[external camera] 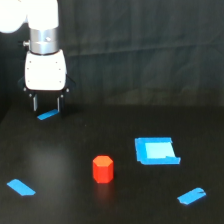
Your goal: Pick up the red object from the table
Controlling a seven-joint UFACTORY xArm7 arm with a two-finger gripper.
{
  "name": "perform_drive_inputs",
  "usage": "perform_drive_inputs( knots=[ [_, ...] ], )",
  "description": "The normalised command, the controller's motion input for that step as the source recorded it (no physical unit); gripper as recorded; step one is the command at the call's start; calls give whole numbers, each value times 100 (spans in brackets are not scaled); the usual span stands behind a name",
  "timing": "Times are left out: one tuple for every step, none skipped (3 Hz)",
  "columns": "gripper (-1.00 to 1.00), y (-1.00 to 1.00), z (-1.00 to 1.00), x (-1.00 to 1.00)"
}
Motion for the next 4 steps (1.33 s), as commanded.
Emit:
perform_drive_inputs(
  knots=[
    [100, -47, -21, 28],
    [92, -79, -40, 19],
    [100, -94, -31, 41],
    [100, -82, -35, 32]
  ],
)
